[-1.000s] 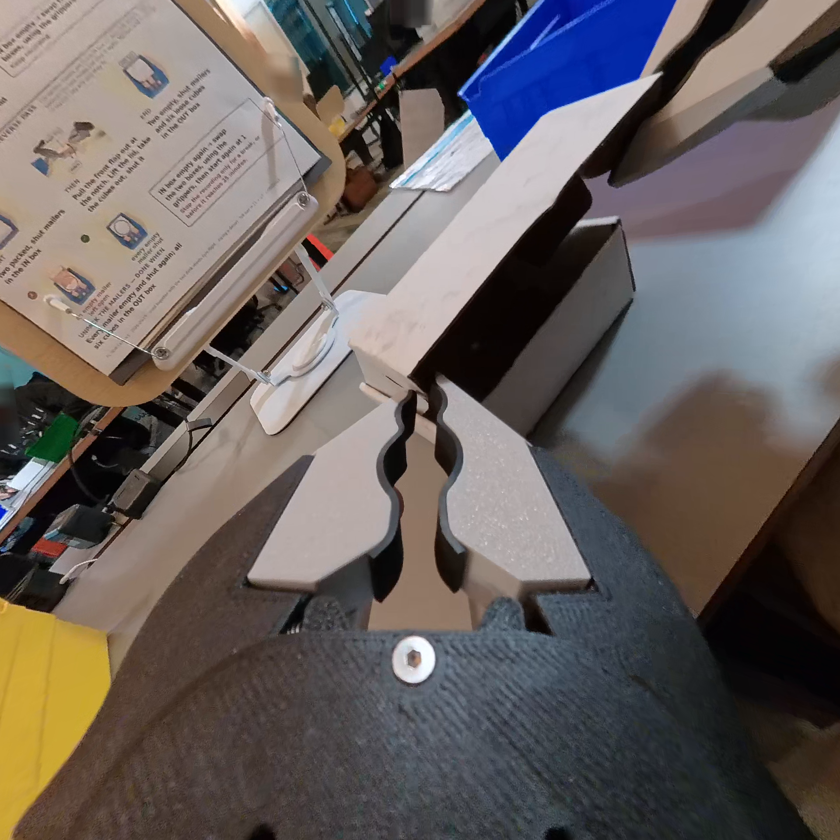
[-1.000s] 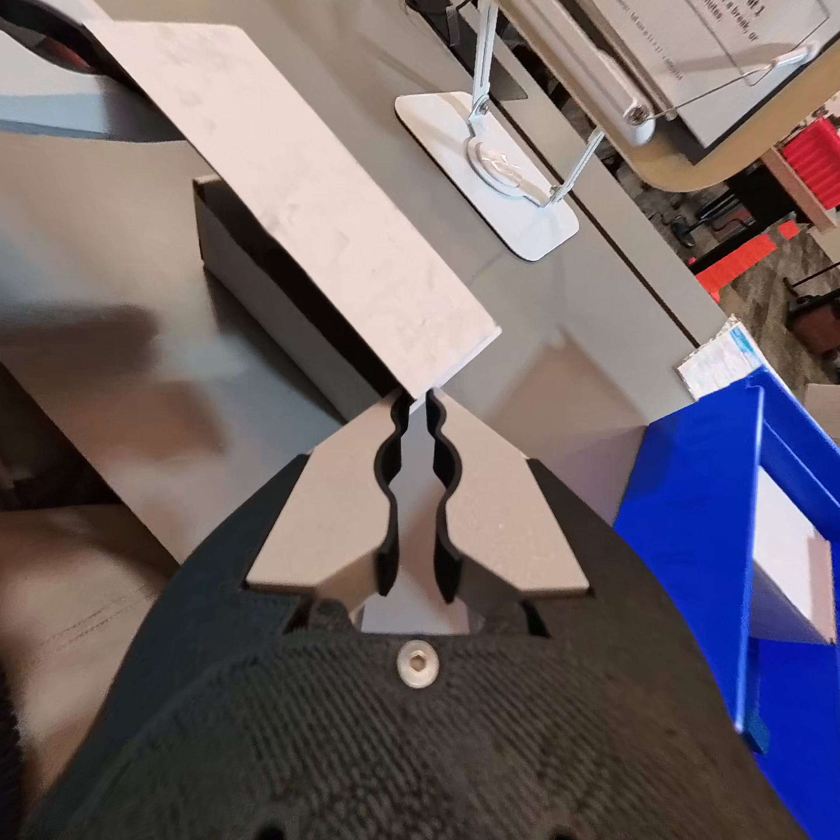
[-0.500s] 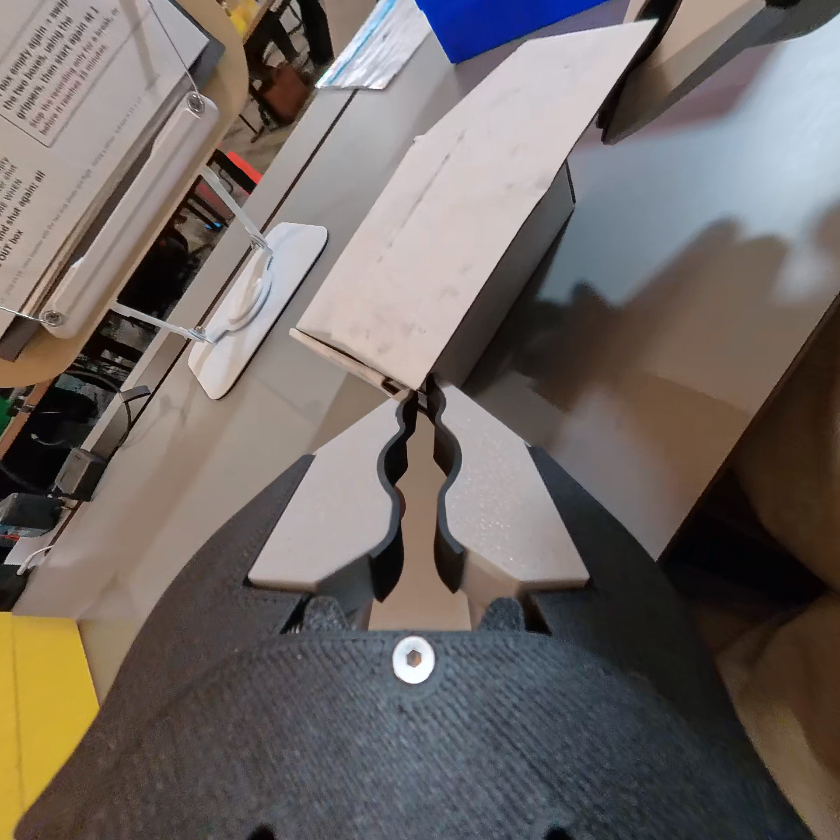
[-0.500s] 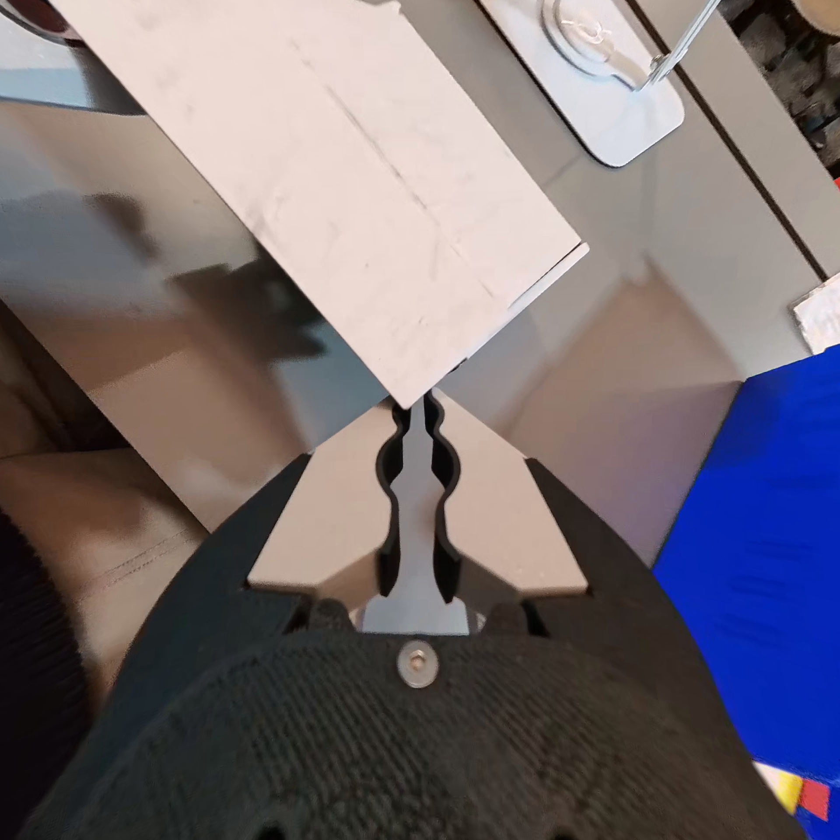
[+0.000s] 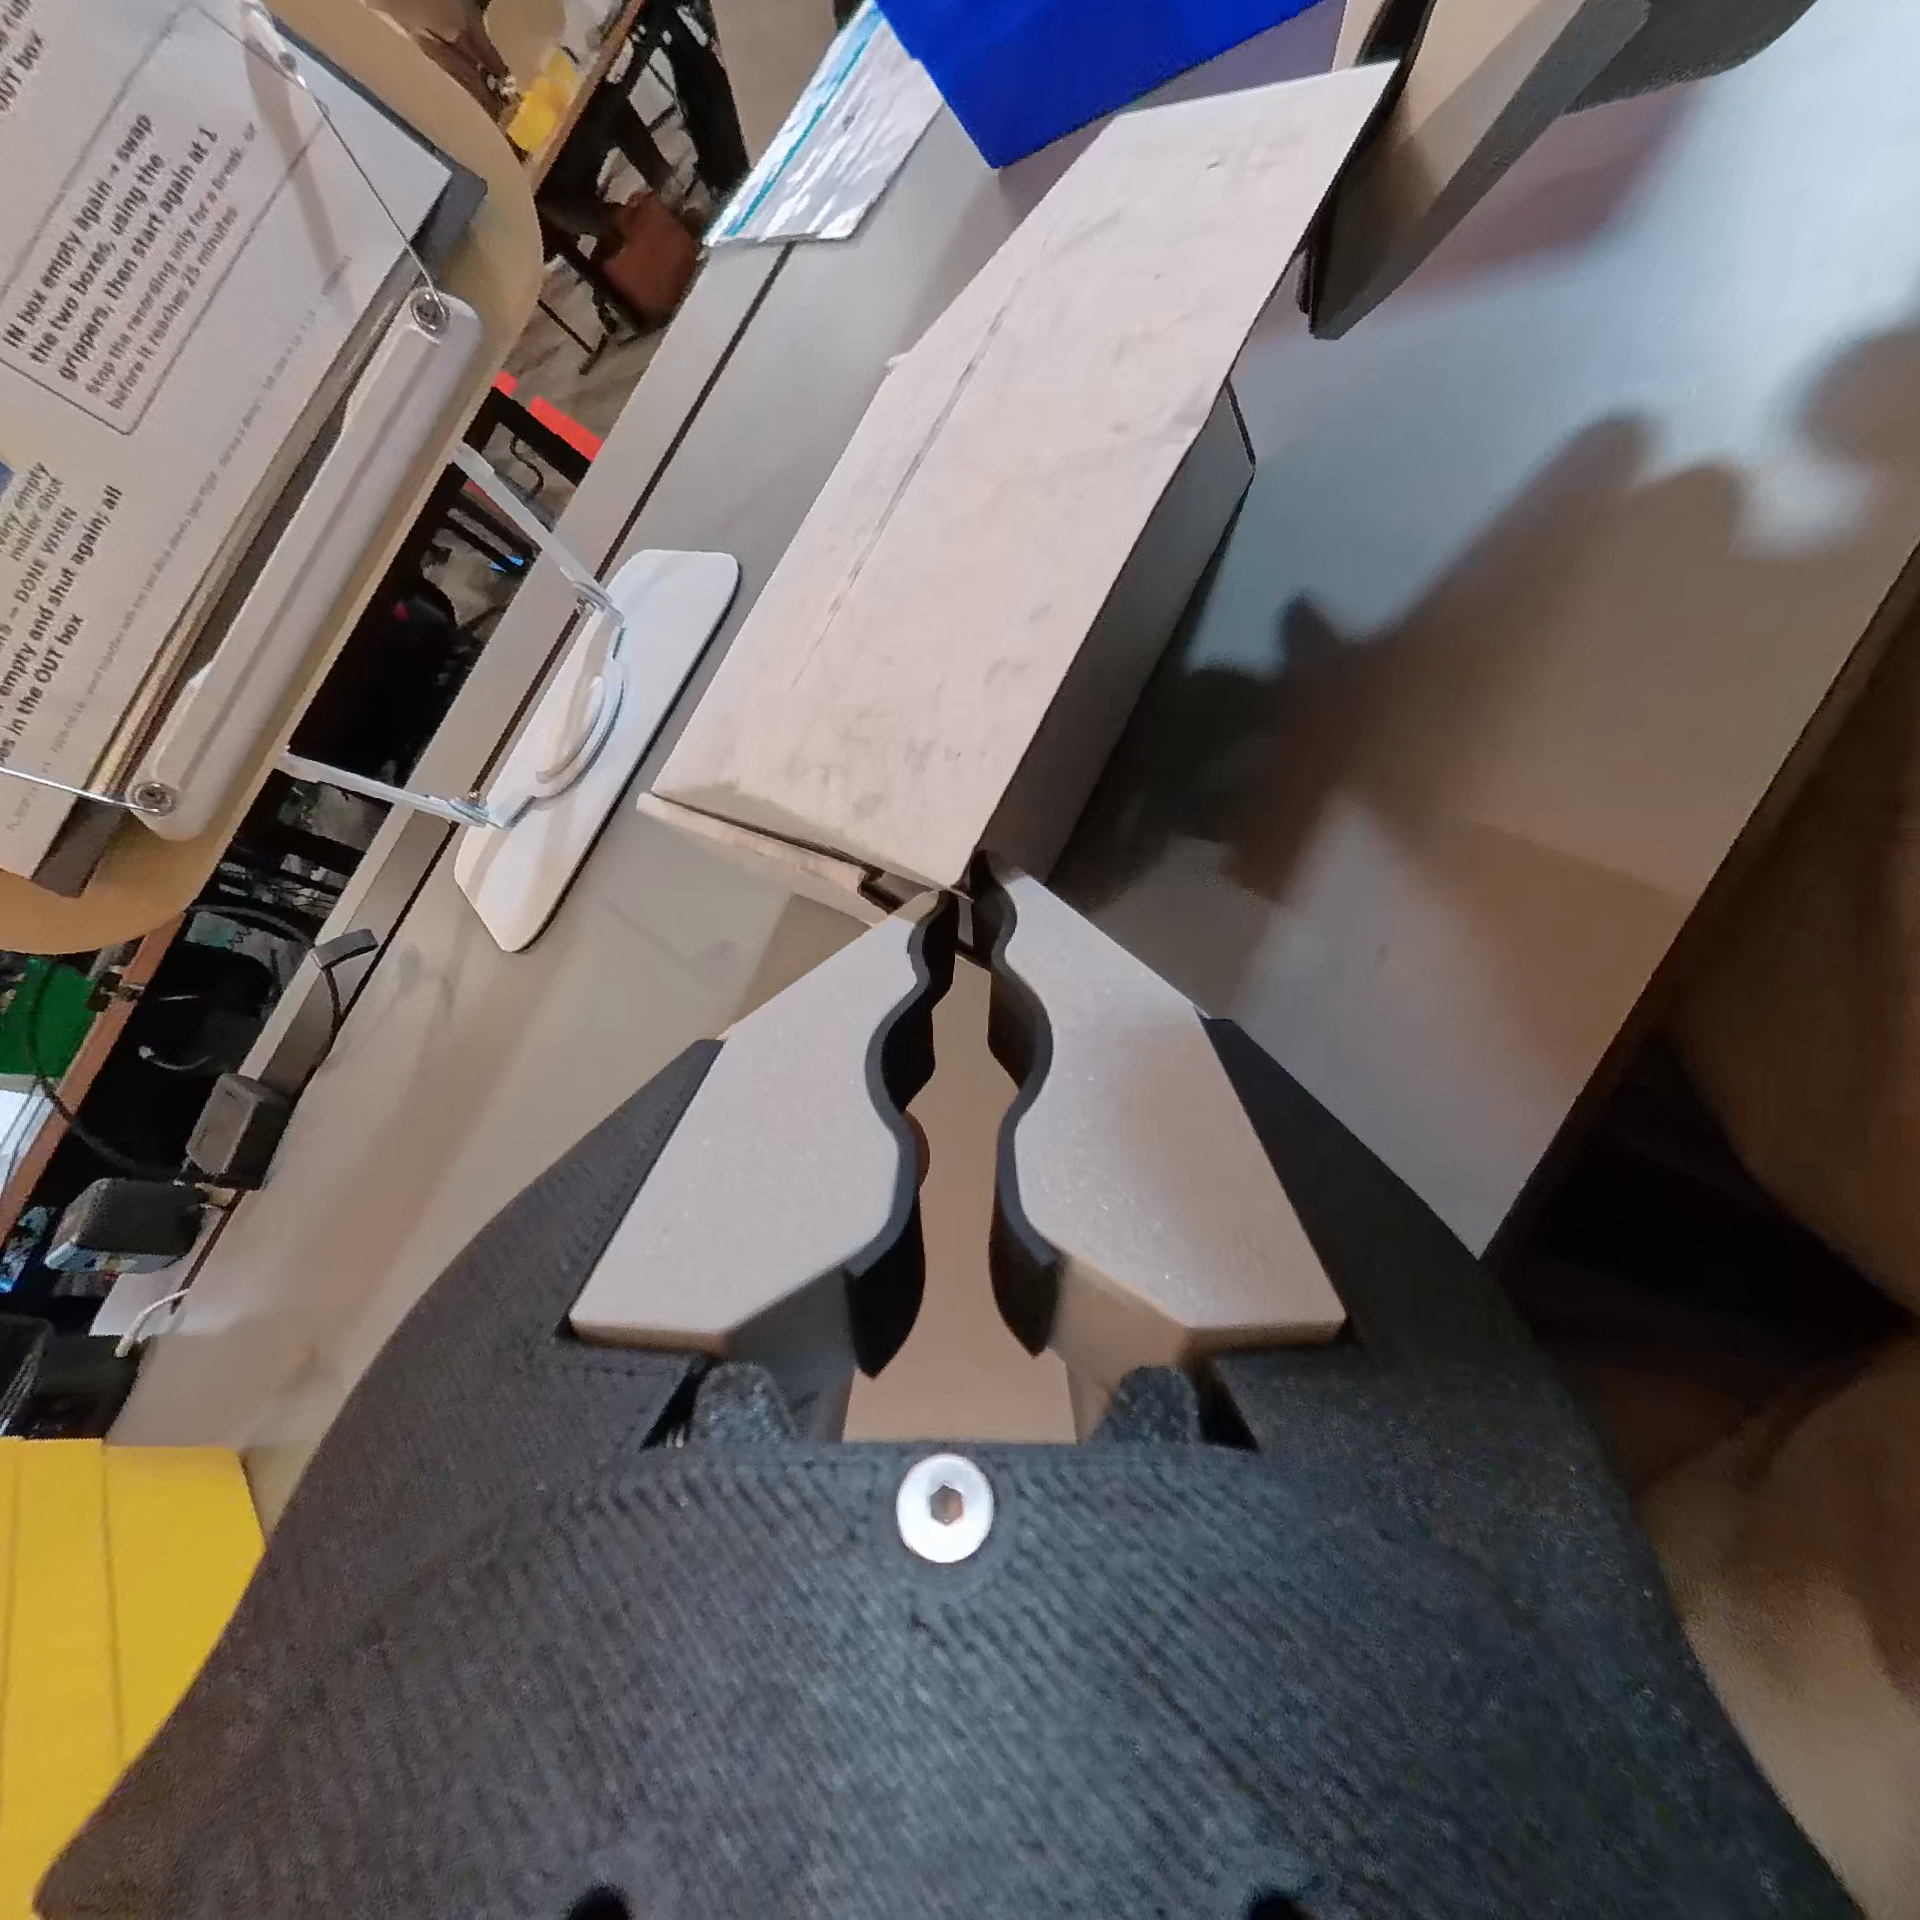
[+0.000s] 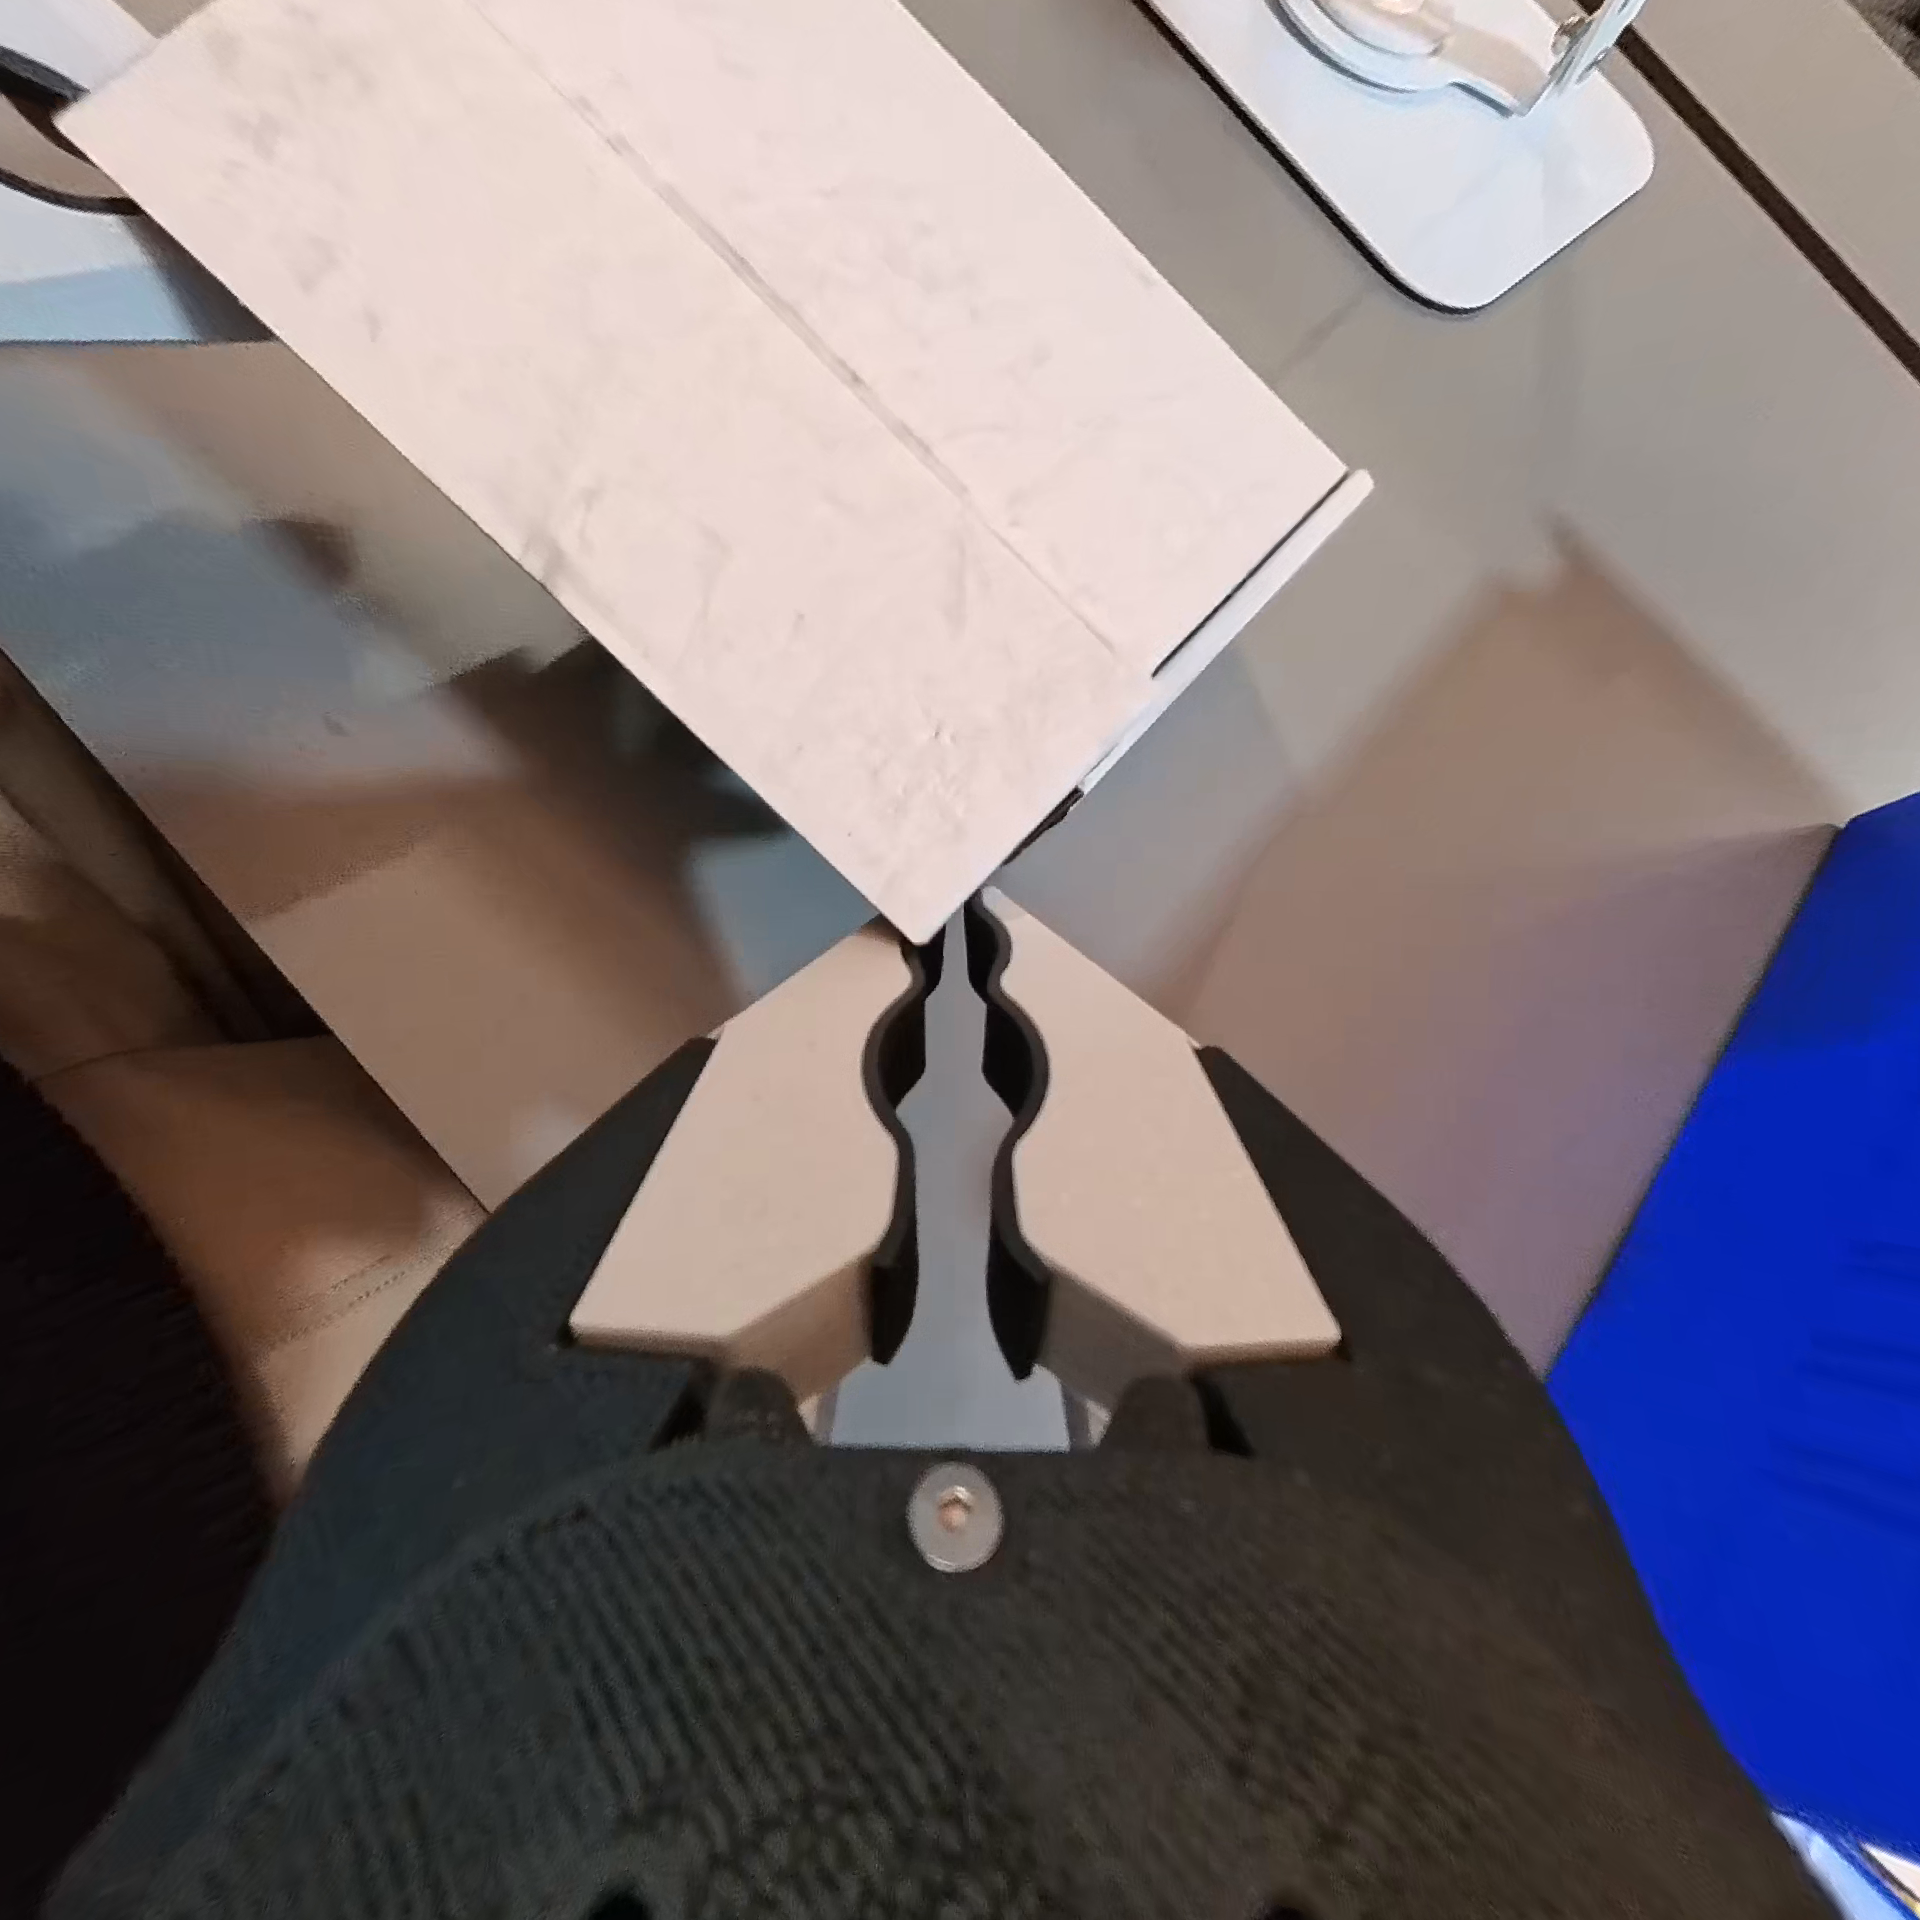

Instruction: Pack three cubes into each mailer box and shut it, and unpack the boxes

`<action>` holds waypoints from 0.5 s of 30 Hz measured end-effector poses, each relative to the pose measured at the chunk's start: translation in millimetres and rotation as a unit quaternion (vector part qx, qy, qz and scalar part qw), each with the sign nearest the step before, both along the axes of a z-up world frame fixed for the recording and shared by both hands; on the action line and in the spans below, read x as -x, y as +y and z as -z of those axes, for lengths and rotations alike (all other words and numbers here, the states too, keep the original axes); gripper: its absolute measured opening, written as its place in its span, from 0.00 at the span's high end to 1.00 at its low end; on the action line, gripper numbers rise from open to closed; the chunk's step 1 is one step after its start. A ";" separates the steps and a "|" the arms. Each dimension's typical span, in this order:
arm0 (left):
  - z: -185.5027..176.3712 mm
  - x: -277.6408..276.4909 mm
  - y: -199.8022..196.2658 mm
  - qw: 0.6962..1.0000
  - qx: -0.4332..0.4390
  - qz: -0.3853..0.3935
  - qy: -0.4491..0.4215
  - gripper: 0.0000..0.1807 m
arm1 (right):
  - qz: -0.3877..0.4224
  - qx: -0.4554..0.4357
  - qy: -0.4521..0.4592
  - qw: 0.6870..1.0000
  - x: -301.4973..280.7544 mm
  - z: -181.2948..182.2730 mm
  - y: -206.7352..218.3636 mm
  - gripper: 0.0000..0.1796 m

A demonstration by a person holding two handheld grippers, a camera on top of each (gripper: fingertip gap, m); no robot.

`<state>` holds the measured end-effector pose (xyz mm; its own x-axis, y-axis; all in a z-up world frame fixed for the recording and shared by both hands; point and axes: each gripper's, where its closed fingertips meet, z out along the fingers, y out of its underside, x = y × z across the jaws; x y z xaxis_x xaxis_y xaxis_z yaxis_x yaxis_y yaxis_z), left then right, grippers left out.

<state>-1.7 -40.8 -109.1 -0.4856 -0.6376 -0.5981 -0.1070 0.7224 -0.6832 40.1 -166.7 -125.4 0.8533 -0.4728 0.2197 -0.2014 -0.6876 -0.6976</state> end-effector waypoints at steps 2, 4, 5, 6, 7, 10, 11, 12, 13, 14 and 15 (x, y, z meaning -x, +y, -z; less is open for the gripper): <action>-0.7 0.2 -0.1 1.000 0.000 0.001 -0.002 1.00 | 0.000 -0.001 0.004 1.000 0.4 0.1 0.2 0.99; 0.9 0.5 0.6 1.000 0.002 0.001 0.005 1.00 | -0.001 -0.003 0.009 1.000 0.9 0.2 1.0 0.99; 1.9 0.5 1.1 1.000 0.002 0.001 0.008 1.00 | -0.001 -0.005 0.012 1.000 1.2 0.4 1.4 0.99; 3.4 0.5 1.7 1.000 0.000 0.000 0.011 1.00 | -0.003 -0.007 0.016 1.000 1.6 0.5 1.8 0.99; 5.2 0.4 2.4 1.000 -0.003 -0.001 0.015 1.00 | -0.004 -0.010 0.020 1.000 2.1 0.7 2.4 0.99; 6.9 0.5 2.8 1.000 -0.006 -0.002 0.020 1.00 | -0.006 -0.012 0.024 1.000 2.8 1.0 2.5 0.99; 7.1 0.8 2.8 1.000 -0.006 -0.002 0.022 1.00 | -0.007 -0.012 0.022 1.000 2.8 1.1 2.6 0.99; 7.3 0.7 2.9 1.000 -0.007 -0.003 0.023 1.00 | -0.008 -0.010 0.019 1.000 2.6 1.1 2.6 0.99; 7.9 0.6 3.1 1.000 -0.009 -0.004 0.023 1.00 | -0.009 -0.007 0.017 1.000 2.5 1.3 2.4 0.99; 8.3 0.6 3.3 1.000 -0.012 -0.004 0.023 1.00 | -0.009 -0.004 0.013 1.000 2.2 1.6 2.2 0.98; 8.6 0.6 3.3 1.000 -0.014 -0.004 0.023 1.00 | -0.010 -0.001 0.009 1.000 1.7 1.8 2.0 0.98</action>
<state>-2.3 -37.5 -117.7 -0.5084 -0.6244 -0.5930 -0.1434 0.7404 -0.6567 38.4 -164.7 -127.3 0.8661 -0.4562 0.2043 -0.1997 -0.6905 -0.6952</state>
